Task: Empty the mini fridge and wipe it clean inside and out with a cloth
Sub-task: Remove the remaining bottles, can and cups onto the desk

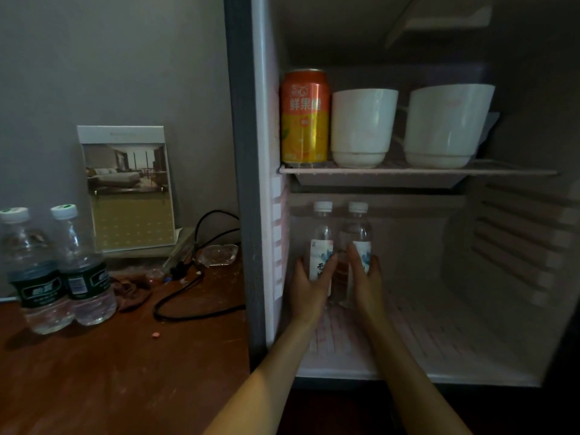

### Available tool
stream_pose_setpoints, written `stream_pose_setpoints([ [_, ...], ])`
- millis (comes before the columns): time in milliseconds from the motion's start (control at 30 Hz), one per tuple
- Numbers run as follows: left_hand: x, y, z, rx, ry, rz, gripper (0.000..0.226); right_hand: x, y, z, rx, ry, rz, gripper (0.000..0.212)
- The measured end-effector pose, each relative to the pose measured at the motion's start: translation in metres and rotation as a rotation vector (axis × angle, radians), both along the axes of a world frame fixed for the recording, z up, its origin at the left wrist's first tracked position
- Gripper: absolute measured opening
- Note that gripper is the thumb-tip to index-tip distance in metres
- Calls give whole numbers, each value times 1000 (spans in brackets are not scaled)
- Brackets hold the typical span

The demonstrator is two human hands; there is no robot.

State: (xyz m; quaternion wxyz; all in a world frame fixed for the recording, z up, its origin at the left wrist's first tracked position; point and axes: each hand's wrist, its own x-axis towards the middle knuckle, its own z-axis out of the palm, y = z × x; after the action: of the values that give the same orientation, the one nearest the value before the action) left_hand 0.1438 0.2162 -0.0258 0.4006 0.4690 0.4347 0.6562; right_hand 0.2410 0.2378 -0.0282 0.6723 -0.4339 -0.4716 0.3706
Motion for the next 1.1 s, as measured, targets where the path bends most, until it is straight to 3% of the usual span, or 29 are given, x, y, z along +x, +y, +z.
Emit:
stream_pose_setpoints([
  [133,-1,-5,3,-2,3,-17,36,3,-2,2,-14,-42,42,88],
  [300,0,-10,4,6,36,-8,64,6,-10,3,-31,-89,54,79],
  [433,-1,-10,4,28,46,-35,43,6,-14,5,-6,-195,-11,97],
  [500,-1,-10,4,42,37,-44,47,6,-15,4,-17,-201,-22,85],
  [633,-3,-12,3,89,23,-34,38,6,-20,6,8,-195,-53,30],
  [833,0,-22,6,79,17,-19,50,5,-27,11,44,-146,-37,34],
  [1000,-1,-45,9,42,48,-39,58,3,-51,15,64,-88,-6,20],
  [1100,-3,-72,9,43,64,-10,57,5,-75,10,42,-95,53,29],
])
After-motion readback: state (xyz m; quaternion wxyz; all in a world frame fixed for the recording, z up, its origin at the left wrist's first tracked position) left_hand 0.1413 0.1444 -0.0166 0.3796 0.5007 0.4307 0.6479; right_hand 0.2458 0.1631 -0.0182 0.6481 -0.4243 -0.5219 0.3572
